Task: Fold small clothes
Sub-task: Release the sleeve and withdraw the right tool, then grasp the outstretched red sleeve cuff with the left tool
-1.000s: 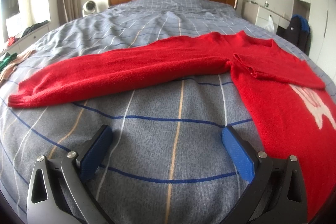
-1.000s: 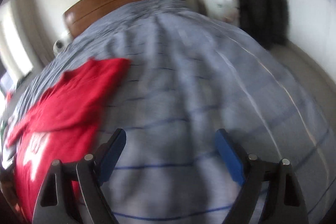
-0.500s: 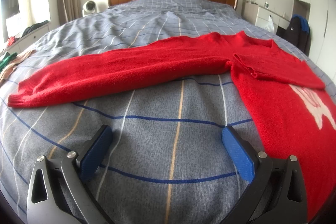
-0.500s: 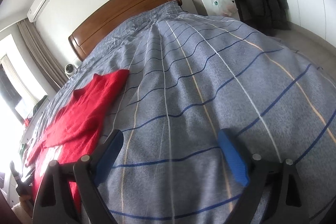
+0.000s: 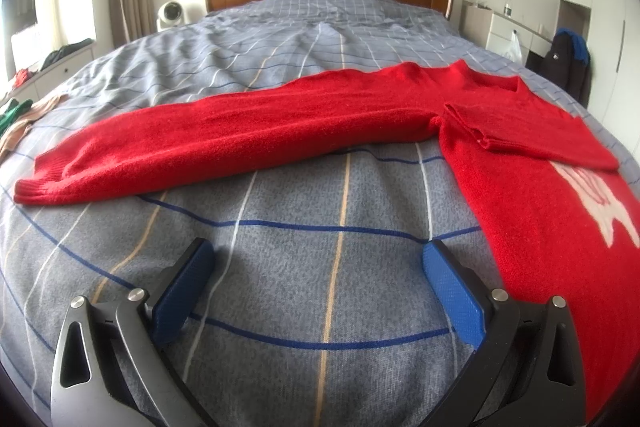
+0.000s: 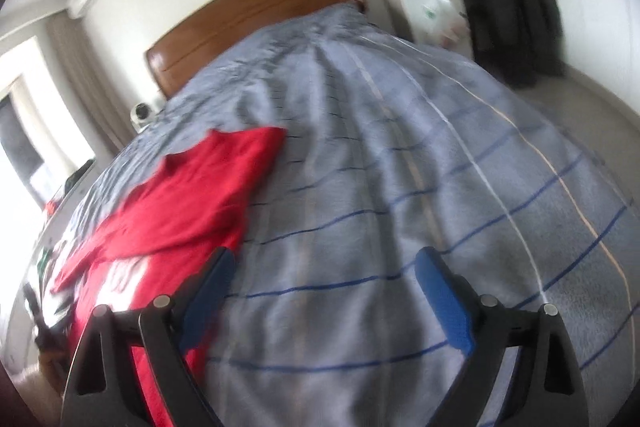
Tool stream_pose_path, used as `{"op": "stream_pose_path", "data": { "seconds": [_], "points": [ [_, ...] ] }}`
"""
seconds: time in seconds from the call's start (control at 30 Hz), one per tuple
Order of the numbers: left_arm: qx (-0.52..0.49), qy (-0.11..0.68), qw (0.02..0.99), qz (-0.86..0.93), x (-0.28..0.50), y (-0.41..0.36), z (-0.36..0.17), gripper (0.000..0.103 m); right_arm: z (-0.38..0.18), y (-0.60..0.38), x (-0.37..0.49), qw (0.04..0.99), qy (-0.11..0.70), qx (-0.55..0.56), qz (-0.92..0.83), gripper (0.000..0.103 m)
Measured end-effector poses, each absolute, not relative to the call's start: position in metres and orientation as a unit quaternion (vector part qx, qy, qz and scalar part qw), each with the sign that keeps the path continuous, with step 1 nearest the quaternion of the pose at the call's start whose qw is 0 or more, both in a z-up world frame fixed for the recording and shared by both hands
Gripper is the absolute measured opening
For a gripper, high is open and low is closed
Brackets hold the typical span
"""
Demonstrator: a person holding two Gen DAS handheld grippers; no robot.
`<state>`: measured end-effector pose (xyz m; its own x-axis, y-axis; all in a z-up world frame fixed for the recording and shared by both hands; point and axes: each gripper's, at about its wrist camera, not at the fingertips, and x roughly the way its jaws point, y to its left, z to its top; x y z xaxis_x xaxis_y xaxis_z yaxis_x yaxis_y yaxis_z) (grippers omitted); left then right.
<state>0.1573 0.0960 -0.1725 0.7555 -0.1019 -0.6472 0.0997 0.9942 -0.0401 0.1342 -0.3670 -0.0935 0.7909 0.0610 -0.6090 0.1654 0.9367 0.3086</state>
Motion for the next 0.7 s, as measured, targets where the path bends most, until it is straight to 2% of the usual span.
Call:
{"op": "stream_pose_path", "data": {
  "seconds": [0.27,0.47,0.7],
  "points": [
    [-0.002,0.345,0.937,-0.054,0.158,0.096,-0.173,0.103,-0.136,-0.366,0.125,0.918,0.352,0.180,-0.043,0.092],
    [-0.001,0.345,0.937,-0.054,0.157,0.096,-0.173,0.103,-0.143,-0.359,0.127,0.923,0.351,0.154,-0.039,0.097],
    [-0.001,0.345,0.937,-0.053,0.158,0.096,-0.173,0.103,-0.145,-0.357,0.125,0.926,0.345,0.150,-0.040,0.097]
  ]
}}
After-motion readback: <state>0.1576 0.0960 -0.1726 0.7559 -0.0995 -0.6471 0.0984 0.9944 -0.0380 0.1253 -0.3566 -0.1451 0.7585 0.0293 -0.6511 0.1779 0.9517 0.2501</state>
